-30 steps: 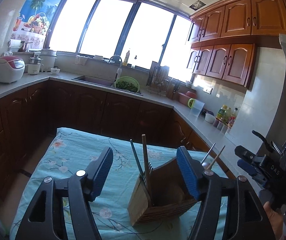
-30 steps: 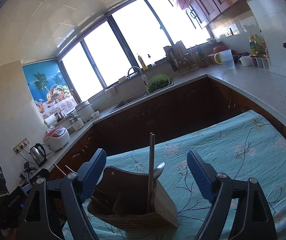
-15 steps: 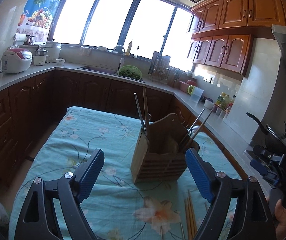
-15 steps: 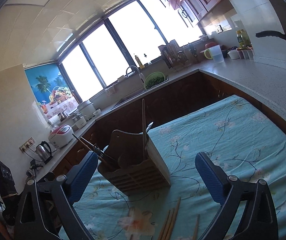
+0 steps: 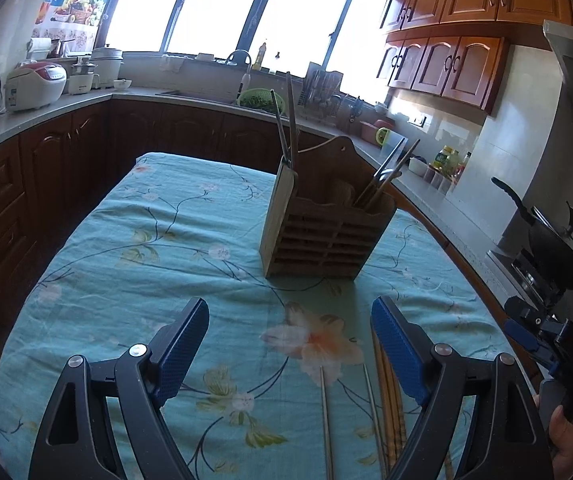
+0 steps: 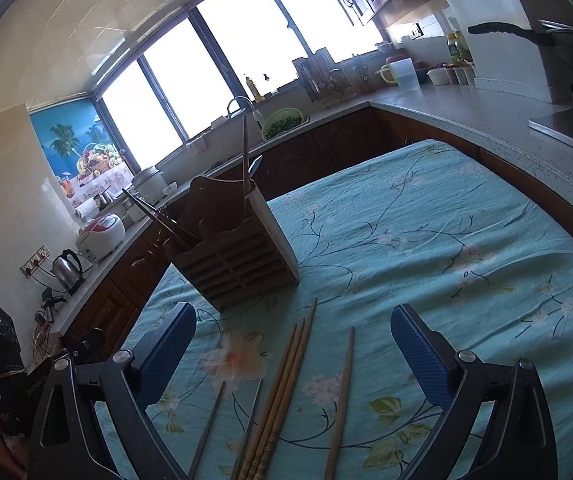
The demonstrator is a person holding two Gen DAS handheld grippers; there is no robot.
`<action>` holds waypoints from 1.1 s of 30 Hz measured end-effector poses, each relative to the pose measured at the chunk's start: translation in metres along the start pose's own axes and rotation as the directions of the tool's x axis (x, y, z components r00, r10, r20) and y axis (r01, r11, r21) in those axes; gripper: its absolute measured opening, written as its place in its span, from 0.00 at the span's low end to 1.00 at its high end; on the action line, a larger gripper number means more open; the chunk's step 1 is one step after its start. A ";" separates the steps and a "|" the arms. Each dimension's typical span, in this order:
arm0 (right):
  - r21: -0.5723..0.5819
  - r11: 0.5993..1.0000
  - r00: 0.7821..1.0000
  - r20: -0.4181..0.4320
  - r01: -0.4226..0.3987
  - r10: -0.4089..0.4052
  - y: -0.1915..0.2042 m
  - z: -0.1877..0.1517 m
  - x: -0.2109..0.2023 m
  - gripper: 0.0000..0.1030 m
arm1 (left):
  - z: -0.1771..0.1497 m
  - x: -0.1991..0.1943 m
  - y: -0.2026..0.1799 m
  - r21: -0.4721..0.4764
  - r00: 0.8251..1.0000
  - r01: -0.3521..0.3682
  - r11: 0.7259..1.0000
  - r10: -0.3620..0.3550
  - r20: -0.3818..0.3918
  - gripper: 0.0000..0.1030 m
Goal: Organize utensils
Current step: 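Move both open tools back over the loose sticks on the tablecloth, then close the left tool on a thin metal stick while the right tool grasps a wooden chopstick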
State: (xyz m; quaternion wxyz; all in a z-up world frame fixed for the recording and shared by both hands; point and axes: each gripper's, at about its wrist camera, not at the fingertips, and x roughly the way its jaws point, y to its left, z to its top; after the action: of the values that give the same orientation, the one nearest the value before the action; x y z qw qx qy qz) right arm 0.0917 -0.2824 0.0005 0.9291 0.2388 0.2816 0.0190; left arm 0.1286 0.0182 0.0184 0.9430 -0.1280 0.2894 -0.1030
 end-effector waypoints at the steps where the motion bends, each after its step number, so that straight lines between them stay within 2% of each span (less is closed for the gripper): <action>1: 0.000 1.000 1.000 -0.005 0.005 -0.005 -0.001 -0.004 0.000 0.96 | -0.004 0.000 -0.001 -0.006 1.000 0.002 1.000 -0.002 -0.007 0.81; 11: -0.027 0.998 0.995 -0.083 0.060 -0.062 -0.008 -0.043 0.008 0.96 | -0.030 0.003 -0.010 0.025 0.996 -0.029 0.999 0.031 -0.089 0.81; 23: -0.065 0.991 0.986 -0.113 0.114 -0.121 -0.013 -0.046 0.019 0.95 | -0.042 0.028 -0.030 0.126 0.980 -0.046 0.991 0.069 -0.186 0.80; 25: -0.074 0.990 0.985 -0.123 0.117 -0.125 -0.012 -0.046 0.024 0.92 | -0.044 0.035 -0.033 0.153 0.975 -0.064 0.986 0.095 -0.201 0.79; 27: -0.089 0.989 0.981 -0.145 0.118 -0.130 -0.009 -0.047 0.030 0.80 | -0.045 0.042 -0.035 0.171 0.969 -0.067 0.983 0.104 -0.222 0.75; 29: -0.100 0.988 0.977 -0.167 0.118 -0.134 -0.008 -0.047 0.037 0.73 | -0.044 0.050 -0.038 0.174 0.964 -0.062 0.983 0.104 -0.246 0.62; 33: -0.120 0.986 0.966 -0.219 0.115 -0.139 -0.009 -0.044 0.055 0.59 | -0.040 0.062 -0.040 0.176 0.957 -0.041 0.984 0.090 -0.277 0.53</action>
State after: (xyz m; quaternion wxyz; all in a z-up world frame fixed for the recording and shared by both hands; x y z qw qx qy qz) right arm 0.1131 -0.2615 -0.0638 0.9016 0.1669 0.3990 0.0013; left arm 0.1513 -0.0436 -0.0340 0.9022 -0.0222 0.4158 -0.1130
